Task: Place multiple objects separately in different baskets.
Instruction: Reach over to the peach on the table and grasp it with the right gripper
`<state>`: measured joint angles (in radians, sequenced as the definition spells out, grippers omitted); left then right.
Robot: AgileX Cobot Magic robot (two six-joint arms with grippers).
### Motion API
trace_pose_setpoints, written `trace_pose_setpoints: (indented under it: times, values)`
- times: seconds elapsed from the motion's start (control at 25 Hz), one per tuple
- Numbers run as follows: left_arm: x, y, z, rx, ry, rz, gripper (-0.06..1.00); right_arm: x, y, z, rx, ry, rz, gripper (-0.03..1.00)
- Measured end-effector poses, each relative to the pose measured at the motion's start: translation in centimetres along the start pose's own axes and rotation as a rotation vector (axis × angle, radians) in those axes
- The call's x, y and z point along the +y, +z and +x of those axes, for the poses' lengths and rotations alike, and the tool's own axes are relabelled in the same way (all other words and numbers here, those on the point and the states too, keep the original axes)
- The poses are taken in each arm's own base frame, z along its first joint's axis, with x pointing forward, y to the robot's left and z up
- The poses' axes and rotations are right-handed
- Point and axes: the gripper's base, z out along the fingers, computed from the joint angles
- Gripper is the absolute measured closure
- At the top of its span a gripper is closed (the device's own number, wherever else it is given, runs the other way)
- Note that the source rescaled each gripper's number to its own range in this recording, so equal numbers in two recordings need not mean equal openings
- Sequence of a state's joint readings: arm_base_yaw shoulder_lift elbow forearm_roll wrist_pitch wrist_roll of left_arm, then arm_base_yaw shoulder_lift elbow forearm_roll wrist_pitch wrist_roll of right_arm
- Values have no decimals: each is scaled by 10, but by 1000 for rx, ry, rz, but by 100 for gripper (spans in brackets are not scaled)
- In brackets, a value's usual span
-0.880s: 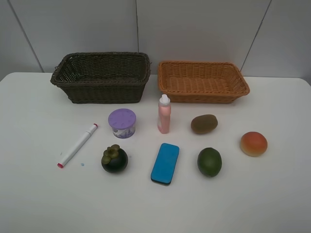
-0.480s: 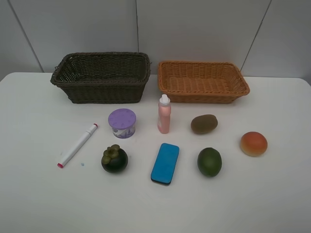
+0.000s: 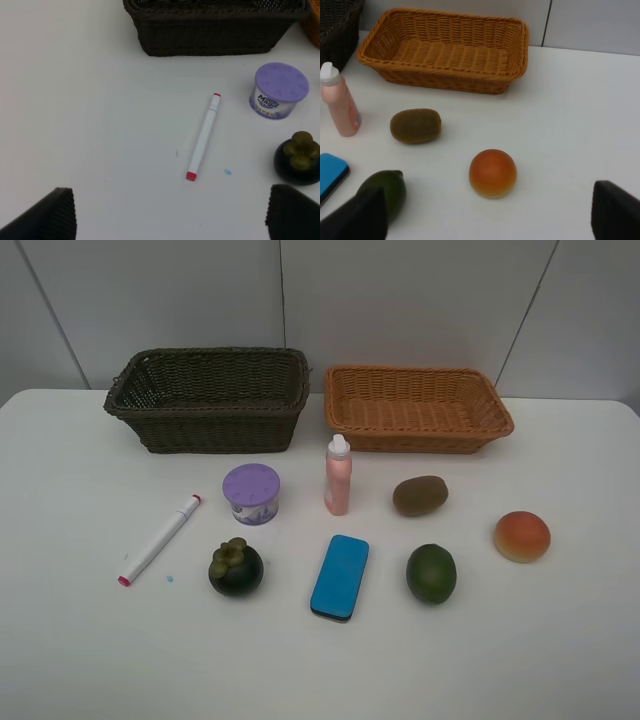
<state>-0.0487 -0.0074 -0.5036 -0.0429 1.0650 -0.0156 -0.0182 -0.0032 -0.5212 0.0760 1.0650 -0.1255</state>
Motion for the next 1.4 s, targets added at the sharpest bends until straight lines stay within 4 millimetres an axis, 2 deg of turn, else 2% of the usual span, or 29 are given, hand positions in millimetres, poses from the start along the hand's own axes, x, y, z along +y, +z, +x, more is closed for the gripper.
trace_pose_setpoints:
  times: [1.4]
  values:
    - [0, 0, 0, 0, 0, 0, -5, 0, 0, 0, 0, 0, 0, -1]
